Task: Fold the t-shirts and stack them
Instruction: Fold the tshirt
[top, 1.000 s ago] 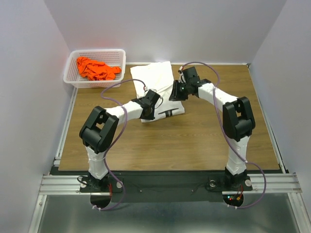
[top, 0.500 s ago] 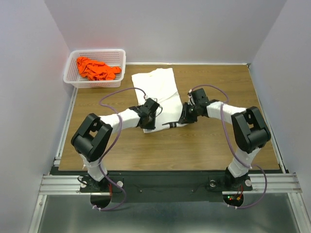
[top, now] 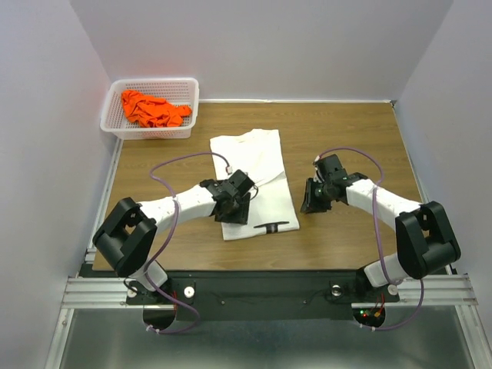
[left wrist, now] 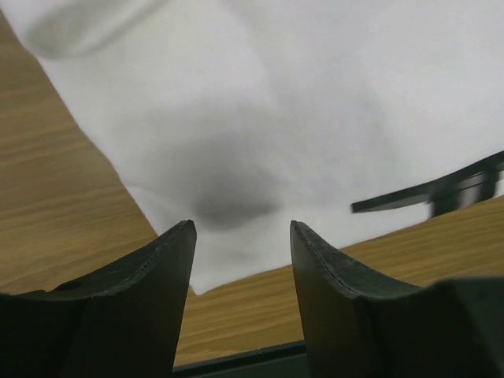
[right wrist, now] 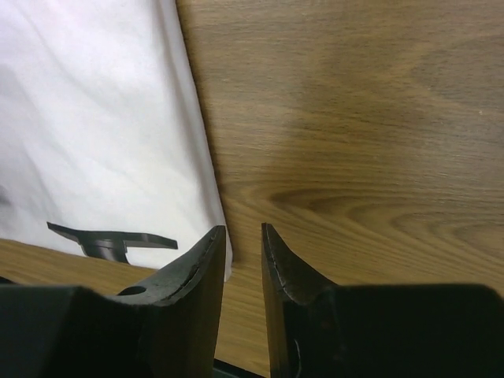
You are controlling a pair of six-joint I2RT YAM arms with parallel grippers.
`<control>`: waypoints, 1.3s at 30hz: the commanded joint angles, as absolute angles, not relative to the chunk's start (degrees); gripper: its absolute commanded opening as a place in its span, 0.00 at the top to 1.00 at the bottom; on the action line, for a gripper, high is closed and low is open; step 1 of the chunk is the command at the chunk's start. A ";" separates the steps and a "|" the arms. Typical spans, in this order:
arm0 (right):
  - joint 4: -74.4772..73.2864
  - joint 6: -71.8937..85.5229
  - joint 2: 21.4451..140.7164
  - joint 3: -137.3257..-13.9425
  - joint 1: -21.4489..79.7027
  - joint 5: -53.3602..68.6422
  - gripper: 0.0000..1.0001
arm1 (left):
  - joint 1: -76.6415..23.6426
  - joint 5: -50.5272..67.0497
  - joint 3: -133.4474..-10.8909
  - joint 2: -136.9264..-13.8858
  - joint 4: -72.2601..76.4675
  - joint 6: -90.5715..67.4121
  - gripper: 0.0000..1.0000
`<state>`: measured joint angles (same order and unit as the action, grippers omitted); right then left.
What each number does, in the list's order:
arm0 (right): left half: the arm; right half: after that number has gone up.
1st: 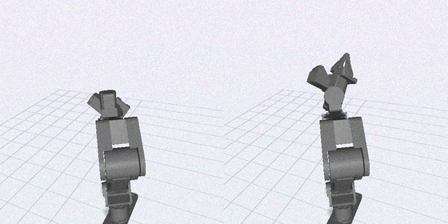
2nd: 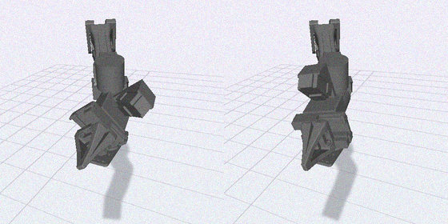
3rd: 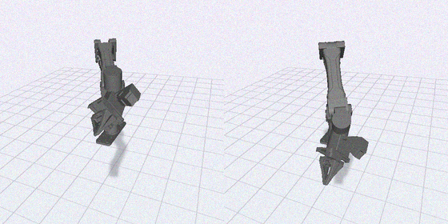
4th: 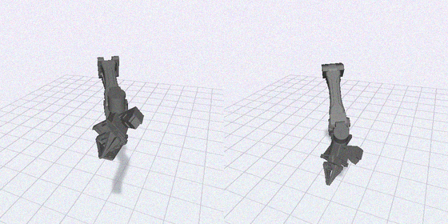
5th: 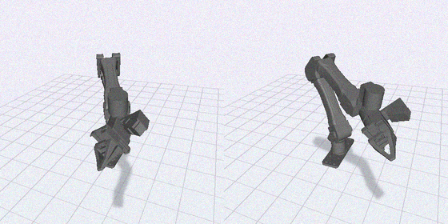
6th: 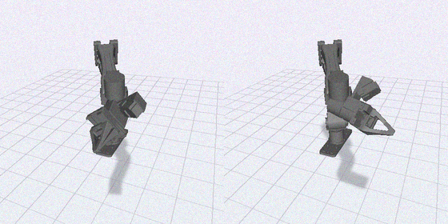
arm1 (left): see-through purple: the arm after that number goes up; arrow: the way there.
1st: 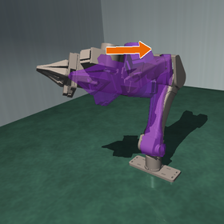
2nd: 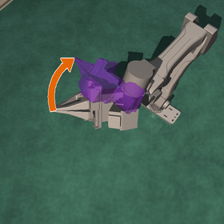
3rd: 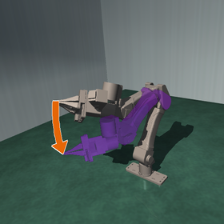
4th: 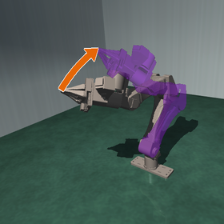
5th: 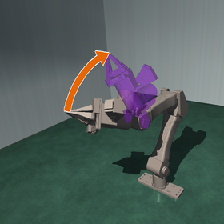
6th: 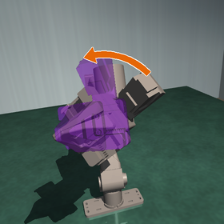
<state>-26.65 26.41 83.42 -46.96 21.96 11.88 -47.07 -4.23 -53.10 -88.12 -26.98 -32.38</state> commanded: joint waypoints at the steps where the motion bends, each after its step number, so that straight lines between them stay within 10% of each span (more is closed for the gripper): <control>1: -28.12 24.87 81.75 -50.88 21.80 12.30 0.69 | -46.93 -10.54 -61.15 -85.52 -26.99 -32.17 0.30; 39: -28.04 26.19 79.10 -52.29 21.88 14.41 0.69 | -34.02 -20.29 -82.17 -110.39 -19.25 -17.67 0.46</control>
